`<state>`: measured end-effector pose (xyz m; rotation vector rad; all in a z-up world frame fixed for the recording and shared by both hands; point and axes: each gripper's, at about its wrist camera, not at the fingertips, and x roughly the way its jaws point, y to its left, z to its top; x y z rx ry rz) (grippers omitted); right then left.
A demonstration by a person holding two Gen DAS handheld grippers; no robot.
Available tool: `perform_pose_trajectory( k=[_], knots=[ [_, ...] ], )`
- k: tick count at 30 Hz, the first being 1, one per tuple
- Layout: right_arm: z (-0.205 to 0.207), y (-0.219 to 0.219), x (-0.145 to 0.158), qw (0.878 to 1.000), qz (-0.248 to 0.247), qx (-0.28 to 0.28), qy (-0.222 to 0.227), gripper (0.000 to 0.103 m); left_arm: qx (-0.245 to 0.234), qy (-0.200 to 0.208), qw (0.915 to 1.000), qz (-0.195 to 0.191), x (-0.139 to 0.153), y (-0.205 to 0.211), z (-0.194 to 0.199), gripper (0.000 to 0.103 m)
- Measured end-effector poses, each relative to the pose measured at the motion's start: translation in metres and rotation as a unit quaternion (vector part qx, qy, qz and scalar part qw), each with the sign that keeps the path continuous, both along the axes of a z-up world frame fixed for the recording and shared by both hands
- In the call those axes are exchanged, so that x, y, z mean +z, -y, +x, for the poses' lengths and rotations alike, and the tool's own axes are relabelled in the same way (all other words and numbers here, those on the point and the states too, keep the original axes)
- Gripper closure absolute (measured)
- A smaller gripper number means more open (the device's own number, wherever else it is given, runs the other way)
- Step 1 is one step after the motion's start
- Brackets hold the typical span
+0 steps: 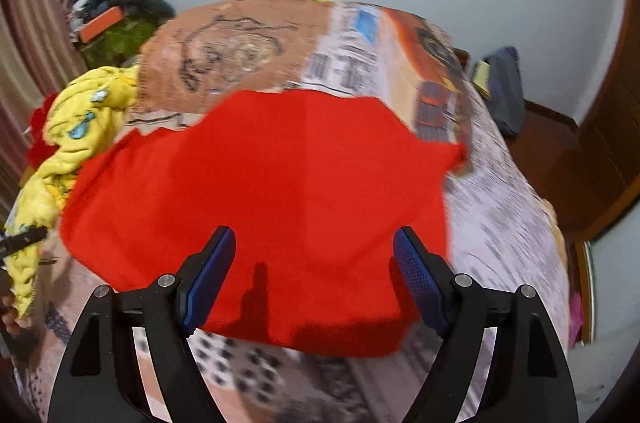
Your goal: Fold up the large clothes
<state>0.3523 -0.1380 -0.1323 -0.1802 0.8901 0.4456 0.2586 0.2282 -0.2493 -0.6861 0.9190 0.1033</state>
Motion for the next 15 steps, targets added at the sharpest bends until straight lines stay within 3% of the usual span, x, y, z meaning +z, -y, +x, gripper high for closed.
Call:
perform_pose_trajectory(
  k=[3, 8, 15],
  knots=[
    [0.001, -0.018, -0.012, 1.0, -0.012, 0.022, -0.006, 0.025, -0.009, 0.006, 0.9969, -0.078, -0.013, 0.004, 0.005, 0.015],
    [0.001, -0.036, -0.04, 0.997, -0.047, 0.044, -0.034, 0.025, -0.019, 0.019, 0.9906, -0.134, -0.021, 0.009, 0.015, 0.015],
    [-0.003, -0.035, -0.046, 0.997, -0.041, 0.047, -0.046, 0.02, -0.013, 0.03, 0.9916, -0.125, -0.03, 0.01, 0.052, 0.015]
  ],
)
